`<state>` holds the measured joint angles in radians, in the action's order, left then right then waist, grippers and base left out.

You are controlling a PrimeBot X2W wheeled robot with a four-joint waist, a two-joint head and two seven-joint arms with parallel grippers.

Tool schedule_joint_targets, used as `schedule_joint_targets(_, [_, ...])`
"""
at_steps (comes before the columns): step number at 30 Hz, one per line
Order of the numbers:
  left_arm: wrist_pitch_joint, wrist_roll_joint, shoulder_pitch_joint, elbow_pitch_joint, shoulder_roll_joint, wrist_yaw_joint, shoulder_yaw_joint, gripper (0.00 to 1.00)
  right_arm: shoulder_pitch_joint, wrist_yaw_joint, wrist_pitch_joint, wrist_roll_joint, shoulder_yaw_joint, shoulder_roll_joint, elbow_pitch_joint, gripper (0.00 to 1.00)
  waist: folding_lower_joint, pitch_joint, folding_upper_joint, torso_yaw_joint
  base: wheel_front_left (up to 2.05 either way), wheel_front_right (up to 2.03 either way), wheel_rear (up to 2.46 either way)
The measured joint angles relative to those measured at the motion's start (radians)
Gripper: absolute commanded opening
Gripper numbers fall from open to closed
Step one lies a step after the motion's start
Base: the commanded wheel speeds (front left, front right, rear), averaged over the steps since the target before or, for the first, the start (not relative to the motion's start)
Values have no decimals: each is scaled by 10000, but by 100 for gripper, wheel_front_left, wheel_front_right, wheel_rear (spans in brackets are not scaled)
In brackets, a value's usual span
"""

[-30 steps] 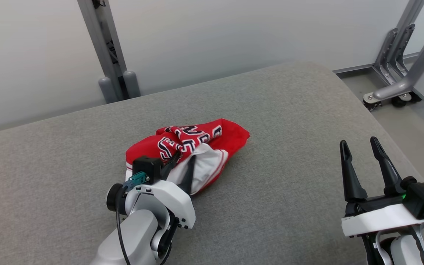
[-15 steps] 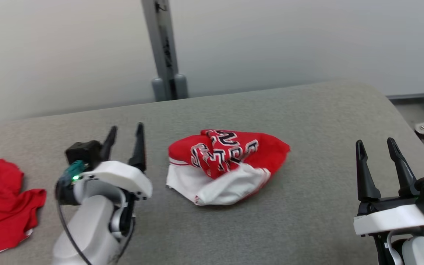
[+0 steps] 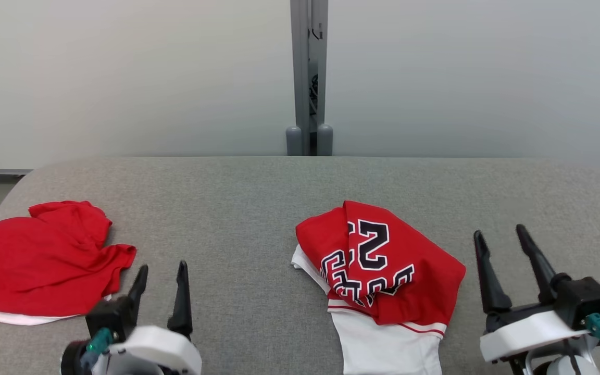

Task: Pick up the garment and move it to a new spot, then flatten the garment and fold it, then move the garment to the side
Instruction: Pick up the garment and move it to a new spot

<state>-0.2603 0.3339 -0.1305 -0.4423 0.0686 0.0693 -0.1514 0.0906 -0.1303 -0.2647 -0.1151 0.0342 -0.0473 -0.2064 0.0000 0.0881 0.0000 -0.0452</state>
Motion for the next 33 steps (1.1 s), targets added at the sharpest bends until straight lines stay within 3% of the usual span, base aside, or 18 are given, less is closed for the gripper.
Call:
schedule_joint_targets(9, [0,-297,608,186,-184,-495,-180,100,-167,-4,0,173,502,2,-499,100,0,40,0,-343,0,0,0])
schedule_joint_targets(12, [0,-130,595,142,-215,-500,-395,100,-109,-4,2,915,945,-17,-836,100,1,-26,0,-456,0,0,0])
schedule_joint_targets(17, [0,44,563,92,-207,-462,-646,100,307,-4,2,1964,1691,-366,-2123,100,0,-155,0,-796,0,0,0])
schedule_joint_targets(24, [0,174,409,-29,-198,-443,-984,100,1339,-4,104,2048,2671,-715,-4125,100,0,-344,0,-1376,0,0,0])
schedule_joint_targets(28, [0,251,356,-61,-203,-416,-1177,100,1888,-4,232,2217,2734,-905,-5202,100,0,-428,0,-1708,0,0,0])
schedule_joint_targets(29, [0,265,323,-58,-203,-412,-1204,100,2000,-4,270,2207,2683,-897,-5442,76,0,-446,0,-1786,0,0,0])
schedule_joint_targets(30, [0,274,252,-59,-203,-403,-1231,100,2228,-4,263,2104,2610,-857,-5825,0,0,-472,0,-1919,0,0,0])
schedule_joint_targets(33, [0,272,234,-73,-201,-401,-1244,100,2545,-4,132,1858,2406,-736,-5944,0,0,-466,0,-2050,0,0,0])
